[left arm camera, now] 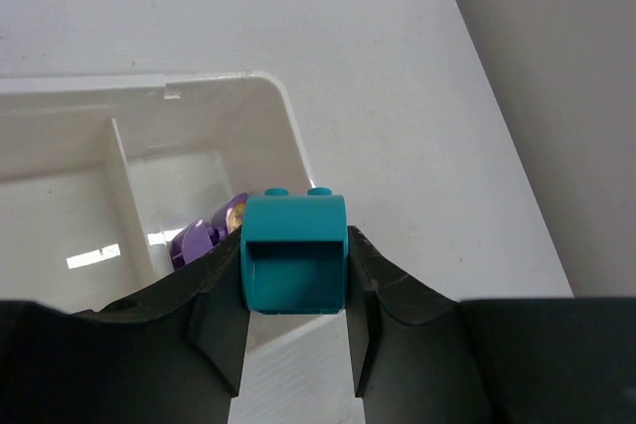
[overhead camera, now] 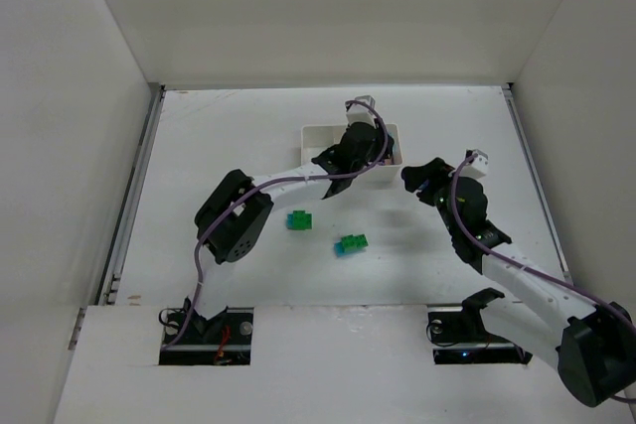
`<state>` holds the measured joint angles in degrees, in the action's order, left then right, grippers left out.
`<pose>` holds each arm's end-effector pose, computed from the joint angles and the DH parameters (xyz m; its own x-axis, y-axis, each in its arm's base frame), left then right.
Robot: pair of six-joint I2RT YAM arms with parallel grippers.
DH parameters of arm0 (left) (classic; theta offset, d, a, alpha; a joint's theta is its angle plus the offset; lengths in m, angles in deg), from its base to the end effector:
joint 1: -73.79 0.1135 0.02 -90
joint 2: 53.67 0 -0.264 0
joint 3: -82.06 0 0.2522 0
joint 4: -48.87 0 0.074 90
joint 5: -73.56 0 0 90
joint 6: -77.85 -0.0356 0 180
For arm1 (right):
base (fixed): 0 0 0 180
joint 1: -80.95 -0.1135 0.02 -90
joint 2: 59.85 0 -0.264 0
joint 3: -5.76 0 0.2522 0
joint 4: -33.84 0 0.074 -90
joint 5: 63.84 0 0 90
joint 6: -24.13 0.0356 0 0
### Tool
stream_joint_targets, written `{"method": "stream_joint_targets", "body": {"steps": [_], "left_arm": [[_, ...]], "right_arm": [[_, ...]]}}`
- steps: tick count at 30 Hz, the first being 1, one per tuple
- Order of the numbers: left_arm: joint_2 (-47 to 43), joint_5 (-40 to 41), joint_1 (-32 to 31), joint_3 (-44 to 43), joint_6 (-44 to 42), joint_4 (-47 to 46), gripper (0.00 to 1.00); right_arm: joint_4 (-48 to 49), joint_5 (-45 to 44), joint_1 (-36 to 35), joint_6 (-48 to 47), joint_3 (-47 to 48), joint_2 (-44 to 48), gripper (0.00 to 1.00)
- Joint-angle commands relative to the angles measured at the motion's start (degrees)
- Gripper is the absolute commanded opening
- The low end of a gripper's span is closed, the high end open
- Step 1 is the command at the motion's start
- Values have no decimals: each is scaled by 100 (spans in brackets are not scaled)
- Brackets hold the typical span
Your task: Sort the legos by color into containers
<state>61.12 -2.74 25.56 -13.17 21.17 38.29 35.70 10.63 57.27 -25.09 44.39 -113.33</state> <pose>0.3231 -0.3491 0.2518 -0.3993 -0.3541 -0.8457 0.4182 0.7505 -0.5117 0.1982 0.0765 0.2367 -0.2526 0.5764 -0.7772 0.0224 0.8065 0.5909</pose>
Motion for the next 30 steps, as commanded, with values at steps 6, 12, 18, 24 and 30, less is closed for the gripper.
{"method": "stream_joint_targets", "body": {"steps": [6, 12, 18, 24, 30], "left_arm": [[158, 11, 64, -475, -133, 113, 20], [325, 11, 81, -650, -177, 254, 22], [335, 37, 99, -642, -194, 254, 23], [247, 19, 90, -624, -256, 254, 23], [177, 37, 90, -554, -282, 202, 22]], "right_arm": [[381, -82, 9, 36, 1, 22, 56], [381, -100, 9, 36, 10, -14, 56], [389, -100, 9, 36, 10, -40, 55], [389, -91, 9, 36, 1, -14, 55], [389, -99, 9, 27, 19, -49, 55]]}}
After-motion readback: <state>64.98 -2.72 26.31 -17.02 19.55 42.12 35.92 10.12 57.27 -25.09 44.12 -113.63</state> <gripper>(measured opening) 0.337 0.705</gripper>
